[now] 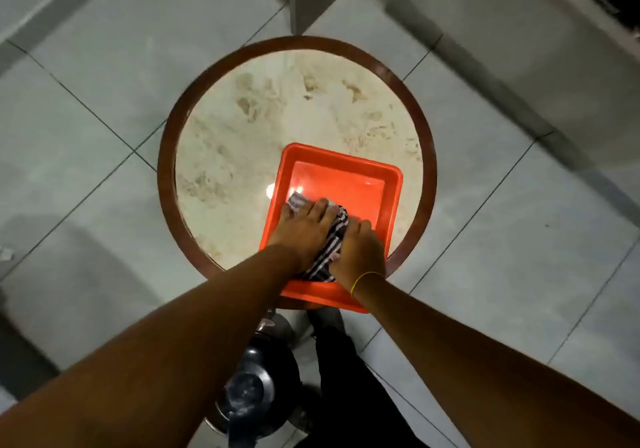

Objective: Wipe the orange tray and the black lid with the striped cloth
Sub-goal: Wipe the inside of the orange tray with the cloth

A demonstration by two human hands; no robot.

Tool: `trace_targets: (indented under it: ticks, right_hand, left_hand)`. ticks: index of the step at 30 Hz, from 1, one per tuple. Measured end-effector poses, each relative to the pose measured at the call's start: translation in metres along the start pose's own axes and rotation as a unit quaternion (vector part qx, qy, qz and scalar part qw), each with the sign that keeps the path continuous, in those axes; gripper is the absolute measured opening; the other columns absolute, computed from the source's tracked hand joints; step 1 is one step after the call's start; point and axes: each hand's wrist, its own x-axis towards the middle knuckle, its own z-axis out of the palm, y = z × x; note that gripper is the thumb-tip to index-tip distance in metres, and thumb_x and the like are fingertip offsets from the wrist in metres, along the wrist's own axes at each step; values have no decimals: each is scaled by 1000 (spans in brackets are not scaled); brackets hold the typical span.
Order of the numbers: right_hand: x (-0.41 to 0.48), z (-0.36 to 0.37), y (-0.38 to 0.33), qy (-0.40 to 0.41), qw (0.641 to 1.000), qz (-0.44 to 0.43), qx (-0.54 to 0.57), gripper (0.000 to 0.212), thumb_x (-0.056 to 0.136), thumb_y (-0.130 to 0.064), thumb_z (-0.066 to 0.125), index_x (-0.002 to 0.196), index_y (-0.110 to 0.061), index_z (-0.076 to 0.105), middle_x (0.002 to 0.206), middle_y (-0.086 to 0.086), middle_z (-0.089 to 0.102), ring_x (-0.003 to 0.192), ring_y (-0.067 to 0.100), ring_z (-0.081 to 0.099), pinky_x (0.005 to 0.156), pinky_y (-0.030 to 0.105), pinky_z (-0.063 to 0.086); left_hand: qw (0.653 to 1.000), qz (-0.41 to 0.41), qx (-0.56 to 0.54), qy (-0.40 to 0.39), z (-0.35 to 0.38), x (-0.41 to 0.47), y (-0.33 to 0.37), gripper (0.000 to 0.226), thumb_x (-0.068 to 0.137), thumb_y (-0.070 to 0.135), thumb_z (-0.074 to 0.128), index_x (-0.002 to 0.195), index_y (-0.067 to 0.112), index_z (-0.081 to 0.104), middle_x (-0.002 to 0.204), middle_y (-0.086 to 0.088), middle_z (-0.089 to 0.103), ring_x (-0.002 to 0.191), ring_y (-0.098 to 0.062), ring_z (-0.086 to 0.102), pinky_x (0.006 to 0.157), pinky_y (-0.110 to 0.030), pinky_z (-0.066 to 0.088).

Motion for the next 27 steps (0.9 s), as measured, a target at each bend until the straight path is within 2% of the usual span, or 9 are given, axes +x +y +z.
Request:
trace_targets:
  ticks: [5, 9, 11, 13, 16, 19, 24, 25, 27]
  right_hand:
    - [9, 1, -1, -11, 998, 9, 56, 58, 83, -34, 74, 133, -11, 58, 124, 16, 74, 116, 44, 71, 100, 48, 56]
    - [16, 0, 3, -54, 998, 4, 44, 28, 85, -30, 75, 103, -9, 72, 115, 19, 76, 112, 43, 70, 95, 44, 54]
    - [19, -3, 6, -68, 996, -21, 49, 14, 83, -22, 75, 90, -12, 67, 115, 20, 70, 113, 41, 63, 97, 45, 52]
    - [20, -11, 8, -79, 994, -38, 70, 21, 79, -12, 73, 76, -17, 53, 101, 17, 67, 101, 39, 61, 85, 44, 49]
    - [14, -32, -4, -85, 989, -92, 82, 21, 75, -6, 73, 81, -9, 53, 80, 16, 66, 79, 39, 63, 68, 49, 50]
    - [5, -60, -39, -79, 974, -207, 51, 26, 69, -15, 67, 90, -11, 52, 70, 6, 60, 69, 39, 60, 60, 46, 46]
    - [-27, -82, -141, -60, 930, -363, -14, 63, 71, -12, 67, 133, -18, 59, 85, 3, 72, 76, 38, 68, 64, 43, 53]
    - [-33, -81, -159, -53, 922, -383, -24, 63, 71, -11, 68, 133, -17, 63, 89, 8, 74, 80, 38, 68, 66, 41, 52]
    - [-48, -68, -198, -41, 898, -436, -52, 41, 71, -10, 67, 112, -11, 72, 90, 15, 74, 88, 41, 67, 67, 39, 46]
  left_hand:
    - [999, 18, 43, 16, 1, 10, -4, 104, 79, 37, 80, 159, 17, 16, 149, -19, 41, 132, -45, 46, 108, -62, 41]
    - [999, 23, 29, 7, 0, 10, -3, 61, 87, 29, 73, 141, 18, 46, 135, -16, 52, 119, -39, 57, 105, -58, 41]
    - [999, 22, 35, 10, -2, 3, -3, 47, 86, 26, 71, 131, 18, 58, 134, -14, 51, 114, -36, 59, 103, -55, 41]
    - [999, 15, 21, 38, -4, -7, -7, 40, 84, 29, 70, 122, 18, 63, 130, -12, 52, 108, -35, 61, 97, -51, 43]
    - [993, 18, -25, 111, -11, -35, -21, 41, 80, 43, 68, 111, 17, 58, 114, -7, 61, 99, -33, 63, 88, -45, 41]
    - [984, -6, -41, 171, -24, -74, -41, 46, 70, 44, 74, 104, 18, 54, 101, -3, 69, 100, -28, 59, 83, -44, 35]
    - [948, -106, -90, 286, -37, -164, -93, 51, 70, 53, 62, 105, 18, 50, 84, -5, 67, 89, -29, 62, 84, -45, 41]
    - [938, -122, -99, 308, -37, -180, -103, 51, 70, 53, 66, 105, 19, 49, 83, -5, 67, 84, -28, 63, 84, -45, 42]
    - [919, -167, -110, 339, -31, -219, -123, 49, 70, 48, 73, 104, 22, 49, 82, -2, 68, 77, -27, 63, 83, -45, 43]
